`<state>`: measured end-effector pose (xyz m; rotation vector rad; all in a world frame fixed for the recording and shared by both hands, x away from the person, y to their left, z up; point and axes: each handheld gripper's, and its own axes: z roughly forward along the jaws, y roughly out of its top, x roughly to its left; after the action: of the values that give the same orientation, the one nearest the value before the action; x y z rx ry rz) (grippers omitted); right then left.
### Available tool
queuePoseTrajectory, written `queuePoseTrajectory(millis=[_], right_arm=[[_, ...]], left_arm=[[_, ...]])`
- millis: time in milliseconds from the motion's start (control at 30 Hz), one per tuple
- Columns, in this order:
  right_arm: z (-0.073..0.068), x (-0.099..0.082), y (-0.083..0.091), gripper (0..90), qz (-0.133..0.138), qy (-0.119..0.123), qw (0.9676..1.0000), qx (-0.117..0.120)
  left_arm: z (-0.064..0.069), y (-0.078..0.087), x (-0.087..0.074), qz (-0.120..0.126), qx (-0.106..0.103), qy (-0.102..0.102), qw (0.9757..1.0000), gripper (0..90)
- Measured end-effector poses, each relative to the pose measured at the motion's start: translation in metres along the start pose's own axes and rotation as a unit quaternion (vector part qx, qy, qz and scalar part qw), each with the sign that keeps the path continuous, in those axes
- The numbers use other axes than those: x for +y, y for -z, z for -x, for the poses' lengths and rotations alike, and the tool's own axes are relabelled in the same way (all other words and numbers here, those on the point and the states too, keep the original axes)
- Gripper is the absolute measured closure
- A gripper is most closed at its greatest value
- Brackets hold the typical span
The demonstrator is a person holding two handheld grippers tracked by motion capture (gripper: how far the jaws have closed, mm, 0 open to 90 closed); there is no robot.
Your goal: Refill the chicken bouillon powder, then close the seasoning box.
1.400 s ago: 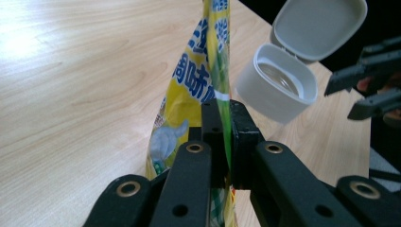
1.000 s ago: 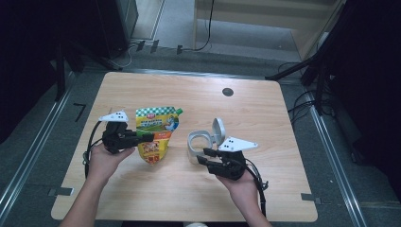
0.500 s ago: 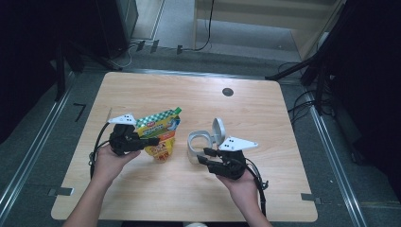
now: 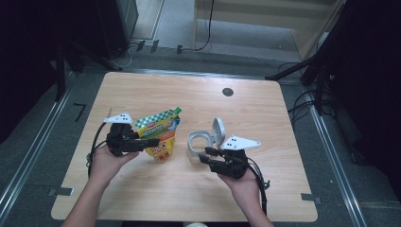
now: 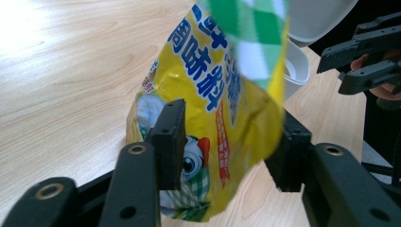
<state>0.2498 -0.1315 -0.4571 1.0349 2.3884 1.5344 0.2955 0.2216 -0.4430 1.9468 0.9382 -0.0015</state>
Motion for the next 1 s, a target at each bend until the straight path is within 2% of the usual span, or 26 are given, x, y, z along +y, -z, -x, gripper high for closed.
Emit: queuePoseTrajectory(millis=[300, 400, 767, 1000], right_arm=[[0.0, 0.004, 0.002, 64.5, -0.005, -0.003, 1.0, 0.004], [0.0, 0.006, 0.002, 66.2, -0.005, -0.006, 0.9999, 0.008], [0.004, 0.01, 0.012, 70.3, -0.004, -0.019, 0.9998, 0.008], [0.01, 0.014, 0.021, 77.4, -0.002, -0.023, 0.9997, 0.005]], left_arm=[[0.006, 0.013, -0.003, -0.016, 0.013, 0.003, 0.9998, 46.3], [0.007, 0.018, -0.004, -0.022, 0.022, 0.004, 0.9995, 43.6], [0.006, 0.03, -0.008, -0.032, 0.016, 0.005, 0.9993, 40.2], [0.005, 0.032, -0.009, -0.038, 0.015, 0.006, 0.9992, 39.8]])
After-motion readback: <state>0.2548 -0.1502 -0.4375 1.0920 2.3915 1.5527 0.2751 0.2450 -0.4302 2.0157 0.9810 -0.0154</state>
